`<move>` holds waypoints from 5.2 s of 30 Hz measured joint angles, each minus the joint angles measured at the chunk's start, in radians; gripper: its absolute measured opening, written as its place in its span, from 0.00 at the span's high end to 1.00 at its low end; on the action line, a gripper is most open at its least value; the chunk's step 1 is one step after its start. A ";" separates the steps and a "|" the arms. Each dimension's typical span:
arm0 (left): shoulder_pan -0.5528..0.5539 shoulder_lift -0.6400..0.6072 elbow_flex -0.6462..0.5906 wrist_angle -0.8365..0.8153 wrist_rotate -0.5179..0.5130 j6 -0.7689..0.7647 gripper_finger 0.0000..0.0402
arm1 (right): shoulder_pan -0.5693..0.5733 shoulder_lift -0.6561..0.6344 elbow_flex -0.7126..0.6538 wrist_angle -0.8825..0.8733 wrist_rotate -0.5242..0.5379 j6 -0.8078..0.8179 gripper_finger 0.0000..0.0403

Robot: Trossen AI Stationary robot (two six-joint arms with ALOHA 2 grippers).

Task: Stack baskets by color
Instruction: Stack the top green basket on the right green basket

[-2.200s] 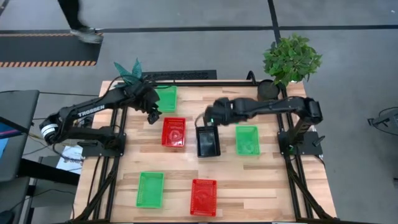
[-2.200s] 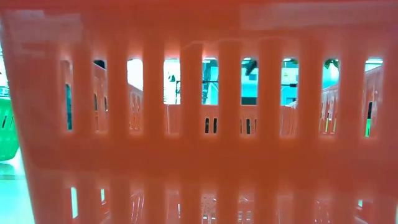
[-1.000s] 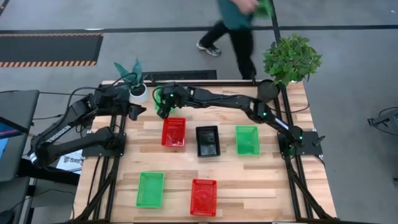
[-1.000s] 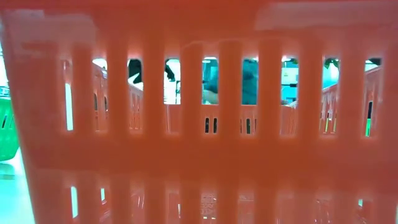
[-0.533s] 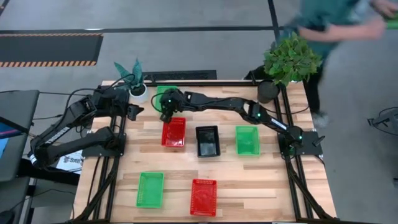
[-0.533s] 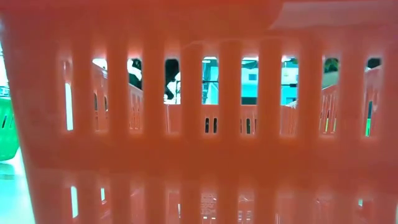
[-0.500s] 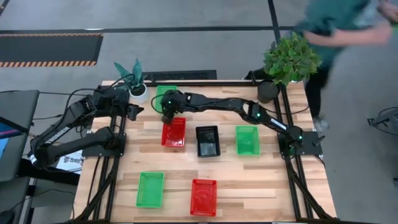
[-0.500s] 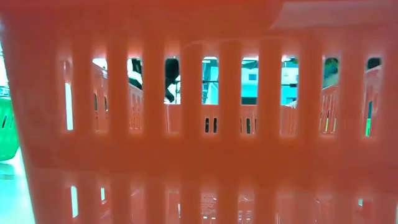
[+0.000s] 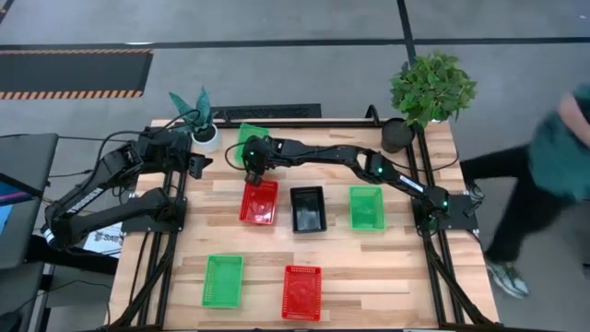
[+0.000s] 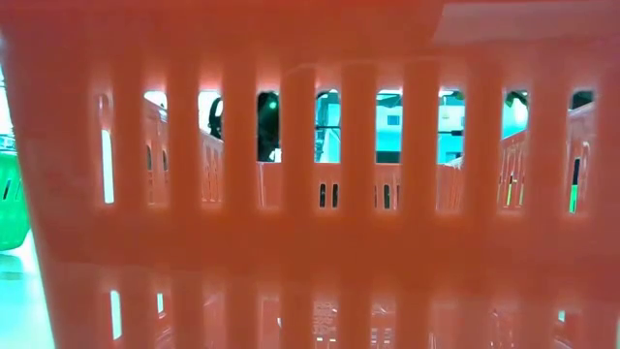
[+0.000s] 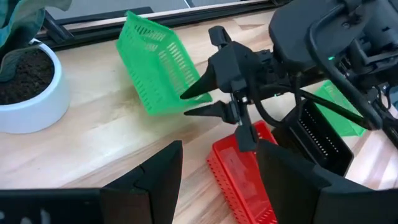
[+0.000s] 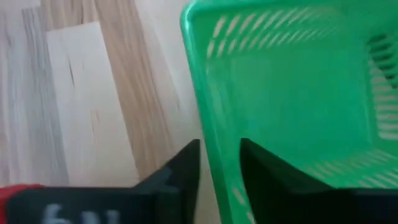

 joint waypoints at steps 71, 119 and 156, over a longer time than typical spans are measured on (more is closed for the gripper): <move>0.000 0.000 0.000 0.047 -0.208 -0.039 0.52 | 1.037 -1.531 -1.247 -0.777 0.573 0.835 0.97; 0.000 0.001 0.000 0.024 -0.282 -0.071 0.52 | 0.866 -1.689 -1.783 -0.135 0.358 0.416 0.94; 0.000 0.001 0.000 0.023 -0.289 -0.043 0.52 | 0.710 -1.690 -1.709 -0.133 0.330 0.489 0.62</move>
